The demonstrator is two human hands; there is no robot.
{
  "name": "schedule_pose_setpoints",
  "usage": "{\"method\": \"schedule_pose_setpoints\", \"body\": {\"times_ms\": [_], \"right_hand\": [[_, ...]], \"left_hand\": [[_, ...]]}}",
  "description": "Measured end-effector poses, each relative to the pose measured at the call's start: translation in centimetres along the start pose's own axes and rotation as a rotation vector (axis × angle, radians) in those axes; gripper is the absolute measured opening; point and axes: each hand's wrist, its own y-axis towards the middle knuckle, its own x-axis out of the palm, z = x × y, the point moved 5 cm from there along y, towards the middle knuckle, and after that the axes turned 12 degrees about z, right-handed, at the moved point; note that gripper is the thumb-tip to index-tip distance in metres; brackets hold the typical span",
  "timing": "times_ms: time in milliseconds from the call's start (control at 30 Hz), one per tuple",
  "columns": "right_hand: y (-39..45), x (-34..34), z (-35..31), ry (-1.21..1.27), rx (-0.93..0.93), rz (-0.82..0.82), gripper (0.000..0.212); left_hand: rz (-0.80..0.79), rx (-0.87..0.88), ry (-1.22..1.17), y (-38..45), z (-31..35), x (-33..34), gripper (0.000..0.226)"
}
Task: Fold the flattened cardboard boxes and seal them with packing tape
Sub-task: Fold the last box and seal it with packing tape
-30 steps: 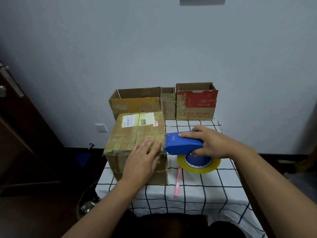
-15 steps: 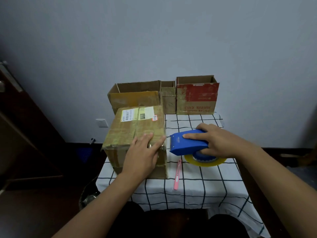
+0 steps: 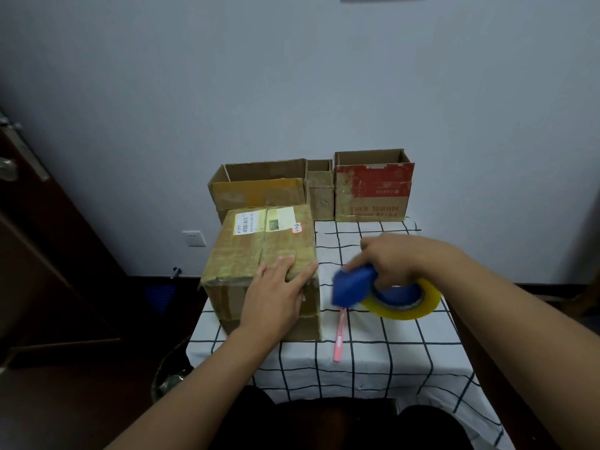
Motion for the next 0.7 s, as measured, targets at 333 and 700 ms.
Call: {"method": "schedule_pose_setpoints", "body": {"times_ms": [333, 700], "right_hand": [[-4.5, 8.1, 4.6, 0.251, 0.594, 0.380, 0.066], [-2.0, 10.3, 3.3, 0.285, 0.587, 0.405, 0.054]], "left_hand": [[-0.022, 0.008, -0.006, -0.3, 0.1, 0.4, 0.068], [0.001, 0.003, -0.039, -0.5, 0.3, 0.4, 0.072]]}}
